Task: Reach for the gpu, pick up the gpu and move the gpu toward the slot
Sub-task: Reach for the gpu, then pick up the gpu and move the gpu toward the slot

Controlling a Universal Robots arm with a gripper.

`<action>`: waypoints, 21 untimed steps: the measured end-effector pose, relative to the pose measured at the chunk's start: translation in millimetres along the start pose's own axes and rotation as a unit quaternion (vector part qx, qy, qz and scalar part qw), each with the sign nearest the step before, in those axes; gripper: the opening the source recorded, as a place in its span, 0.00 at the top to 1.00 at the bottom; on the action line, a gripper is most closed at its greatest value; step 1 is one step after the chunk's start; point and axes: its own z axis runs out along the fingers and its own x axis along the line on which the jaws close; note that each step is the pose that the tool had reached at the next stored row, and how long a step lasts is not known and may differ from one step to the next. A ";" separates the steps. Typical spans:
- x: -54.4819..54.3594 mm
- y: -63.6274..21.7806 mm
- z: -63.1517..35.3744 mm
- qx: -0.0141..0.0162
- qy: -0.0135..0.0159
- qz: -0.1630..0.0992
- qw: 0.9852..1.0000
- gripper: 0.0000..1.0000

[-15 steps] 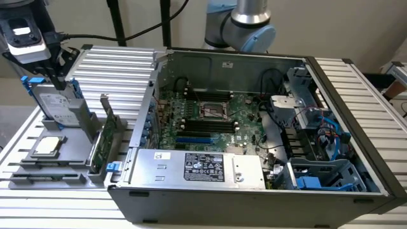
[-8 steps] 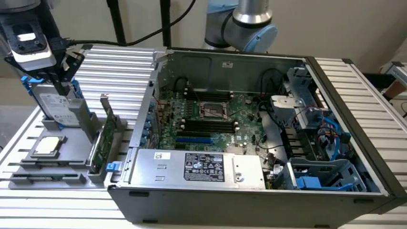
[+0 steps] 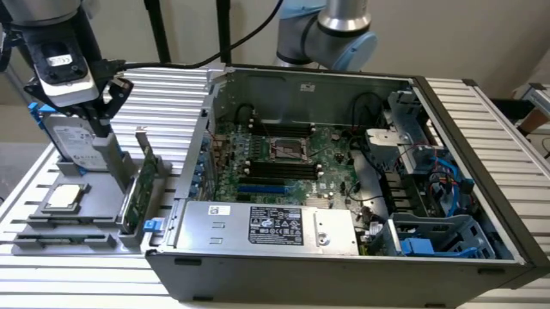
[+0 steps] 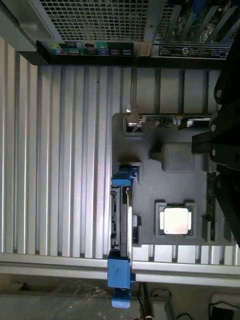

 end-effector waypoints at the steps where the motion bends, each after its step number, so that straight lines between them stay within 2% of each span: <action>1: -4.7 -2.0 -0.2 0.000 0.000 0.000 1.000 0.89; 4: -15.7 -7.8 0.1 0.000 0.000 0.000 1.000 0.89; 11: -28.3 -22.5 5.0 0.000 -0.003 0.000 1.000 0.89; 21: -28.9 -24.0 5.3 0.000 -0.004 0.000 1.000 0.89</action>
